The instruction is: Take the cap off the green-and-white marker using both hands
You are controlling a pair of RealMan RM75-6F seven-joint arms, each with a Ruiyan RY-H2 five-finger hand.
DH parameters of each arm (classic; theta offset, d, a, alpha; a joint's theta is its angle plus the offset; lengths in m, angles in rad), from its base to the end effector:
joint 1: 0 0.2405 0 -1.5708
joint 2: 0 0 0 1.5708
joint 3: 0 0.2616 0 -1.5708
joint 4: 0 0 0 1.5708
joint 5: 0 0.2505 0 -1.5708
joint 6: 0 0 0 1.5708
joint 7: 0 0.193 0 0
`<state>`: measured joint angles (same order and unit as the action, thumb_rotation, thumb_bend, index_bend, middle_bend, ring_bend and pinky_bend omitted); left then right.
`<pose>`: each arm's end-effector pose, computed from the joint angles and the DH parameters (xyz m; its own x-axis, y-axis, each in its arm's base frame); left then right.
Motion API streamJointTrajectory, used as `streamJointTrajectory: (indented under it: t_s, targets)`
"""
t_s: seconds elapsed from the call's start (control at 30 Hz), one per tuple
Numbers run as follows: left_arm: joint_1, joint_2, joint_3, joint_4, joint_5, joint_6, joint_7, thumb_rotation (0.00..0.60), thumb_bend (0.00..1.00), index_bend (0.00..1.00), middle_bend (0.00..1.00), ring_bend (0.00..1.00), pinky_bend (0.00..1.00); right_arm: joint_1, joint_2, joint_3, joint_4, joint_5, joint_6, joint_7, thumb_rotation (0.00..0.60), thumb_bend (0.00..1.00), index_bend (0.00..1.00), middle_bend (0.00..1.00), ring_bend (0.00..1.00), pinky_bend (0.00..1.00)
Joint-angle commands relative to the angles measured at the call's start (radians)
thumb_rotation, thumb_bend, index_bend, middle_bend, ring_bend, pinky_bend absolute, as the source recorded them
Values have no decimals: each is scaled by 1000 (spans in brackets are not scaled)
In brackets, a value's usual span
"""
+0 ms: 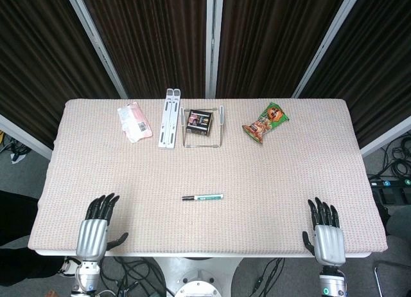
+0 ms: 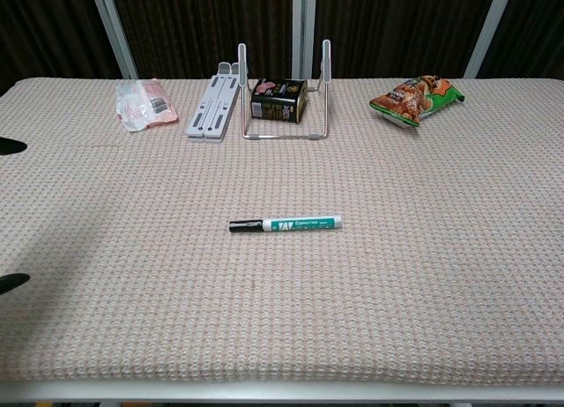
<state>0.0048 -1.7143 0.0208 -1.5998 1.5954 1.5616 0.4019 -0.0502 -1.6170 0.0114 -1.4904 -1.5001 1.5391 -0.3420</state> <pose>-0.2113 0.1866 -0.0485 0.2274 0.0193 0.9736 0.9735 -0.0291 -0.2268 -0.2933 -0.1808 -0.0254 0.3618 -0.0613 0.9302 -0.9242 0.1071 0.3665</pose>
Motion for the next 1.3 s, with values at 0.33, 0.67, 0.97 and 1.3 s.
streamJointTrajectory:
  t_s: [0.33, 0.67, 0.97, 1.3]
  targets:
    - [-8, 16, -4, -23, -10, -12, 6, 600, 0, 117, 106, 74, 114, 23, 30, 19, -86, 6, -18, -30, 600, 262, 0, 41, 0, 0]
    - [-29, 29, -20, -51, -31, -40, -3, 600, 0, 117, 106, 74, 125, 182, 87, 140, -233, 33, -160, -224, 600, 262, 287, 280, 396, 533]
    - [-46, 20, -27, -64, -30, -51, -5, 600, 0, 117, 106, 74, 125, 379, 45, 213, -319, 237, -377, -555, 600, 263, 378, 408, 526, 661]
    - [-66, 29, -35, -93, -50, -77, 12, 600, 0, 120, 106, 74, 128, 537, -124, 219, -230, 392, -417, -741, 600, 263, 464, 422, 335, 334]
